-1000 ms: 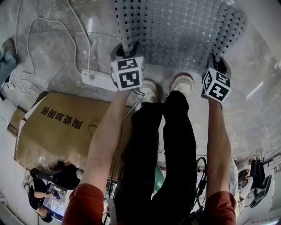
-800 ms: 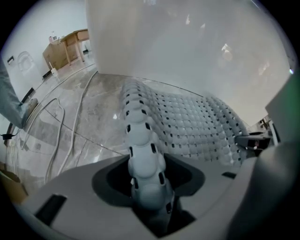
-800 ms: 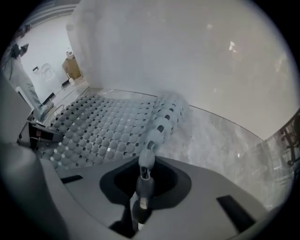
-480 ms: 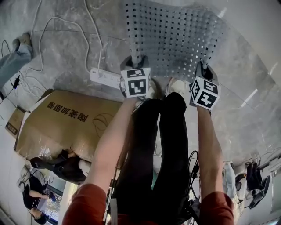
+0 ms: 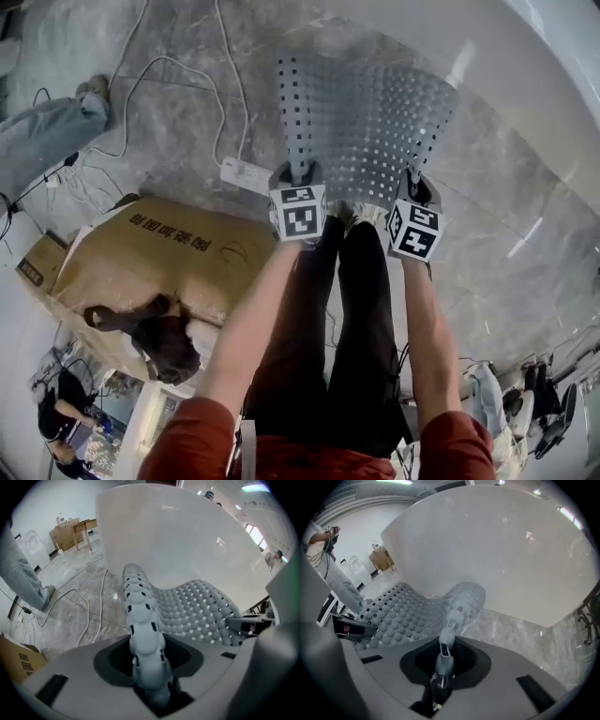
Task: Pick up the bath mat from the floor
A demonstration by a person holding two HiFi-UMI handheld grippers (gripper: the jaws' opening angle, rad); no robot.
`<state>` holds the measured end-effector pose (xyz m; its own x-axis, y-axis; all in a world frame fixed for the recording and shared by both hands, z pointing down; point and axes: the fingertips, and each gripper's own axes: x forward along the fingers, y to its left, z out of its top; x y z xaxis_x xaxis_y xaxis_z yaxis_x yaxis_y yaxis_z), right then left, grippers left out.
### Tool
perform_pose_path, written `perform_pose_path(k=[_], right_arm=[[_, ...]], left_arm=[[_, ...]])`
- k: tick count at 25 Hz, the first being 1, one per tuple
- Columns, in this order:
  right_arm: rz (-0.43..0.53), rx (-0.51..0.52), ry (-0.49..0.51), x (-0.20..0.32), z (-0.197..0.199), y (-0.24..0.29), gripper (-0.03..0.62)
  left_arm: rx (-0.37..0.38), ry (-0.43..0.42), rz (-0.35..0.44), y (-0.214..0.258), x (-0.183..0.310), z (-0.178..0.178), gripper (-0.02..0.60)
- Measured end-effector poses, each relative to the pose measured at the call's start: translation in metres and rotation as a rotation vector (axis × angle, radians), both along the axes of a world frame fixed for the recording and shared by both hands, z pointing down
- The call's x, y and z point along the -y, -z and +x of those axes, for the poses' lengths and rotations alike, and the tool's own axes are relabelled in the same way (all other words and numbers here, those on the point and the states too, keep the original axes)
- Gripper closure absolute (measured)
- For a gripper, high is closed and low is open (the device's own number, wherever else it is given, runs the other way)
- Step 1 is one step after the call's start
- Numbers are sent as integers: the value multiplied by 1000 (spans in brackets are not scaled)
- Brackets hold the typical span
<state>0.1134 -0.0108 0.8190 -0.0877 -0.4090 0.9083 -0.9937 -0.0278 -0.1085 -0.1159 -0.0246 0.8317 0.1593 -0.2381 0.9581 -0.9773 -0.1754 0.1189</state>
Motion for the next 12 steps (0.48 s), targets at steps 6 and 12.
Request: perform_pose_path(k=[6, 12], right_arm=[[60, -2, 14, 1, -15, 91, 546], [111, -4, 30, -1, -31, 183, 546]], left_arm=[[-15, 20, 59, 92, 0, -4, 396], [-28, 32, 119, 186, -2, -10, 397]])
